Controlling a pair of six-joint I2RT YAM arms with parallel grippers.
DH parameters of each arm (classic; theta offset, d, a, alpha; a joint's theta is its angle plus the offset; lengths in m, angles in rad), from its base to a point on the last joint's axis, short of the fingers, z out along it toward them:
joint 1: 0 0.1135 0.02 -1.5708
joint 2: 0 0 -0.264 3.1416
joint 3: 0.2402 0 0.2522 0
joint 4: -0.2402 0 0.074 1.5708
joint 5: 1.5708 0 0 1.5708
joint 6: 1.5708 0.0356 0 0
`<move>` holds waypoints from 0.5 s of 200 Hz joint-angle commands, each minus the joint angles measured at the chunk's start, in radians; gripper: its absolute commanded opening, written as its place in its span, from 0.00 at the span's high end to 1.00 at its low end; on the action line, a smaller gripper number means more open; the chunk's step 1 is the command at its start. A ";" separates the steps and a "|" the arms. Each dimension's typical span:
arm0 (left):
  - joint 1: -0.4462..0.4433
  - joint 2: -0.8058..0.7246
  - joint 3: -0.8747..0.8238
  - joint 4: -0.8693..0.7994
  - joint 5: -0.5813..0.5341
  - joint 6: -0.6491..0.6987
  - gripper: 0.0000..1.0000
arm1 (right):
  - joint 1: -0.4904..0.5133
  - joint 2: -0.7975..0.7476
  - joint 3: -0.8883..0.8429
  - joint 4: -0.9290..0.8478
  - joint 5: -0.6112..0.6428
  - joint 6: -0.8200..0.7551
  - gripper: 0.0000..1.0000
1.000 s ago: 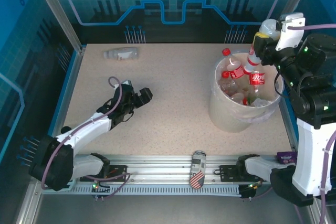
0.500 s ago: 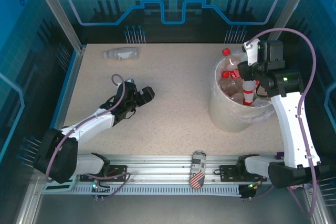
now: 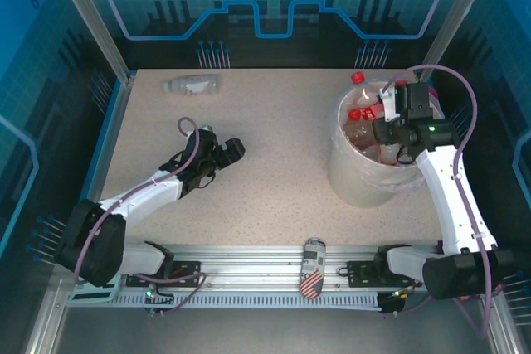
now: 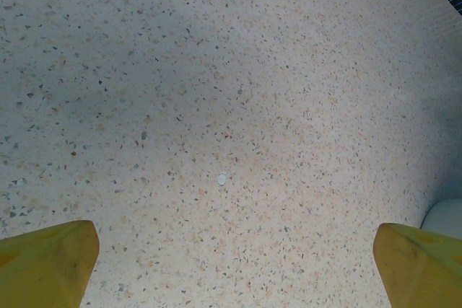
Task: Put the plastic bottles in the bin
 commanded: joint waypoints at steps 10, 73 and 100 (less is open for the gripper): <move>0.004 0.009 0.030 0.009 0.022 0.003 0.01 | -0.024 -0.012 -0.025 0.006 -0.060 0.027 0.56; 0.004 0.003 0.021 0.006 0.010 -0.001 0.01 | -0.042 -0.052 0.116 -0.014 -0.122 0.038 0.28; 0.007 0.002 0.023 -0.005 0.006 0.000 0.01 | -0.044 -0.068 0.182 -0.012 -0.157 0.049 0.27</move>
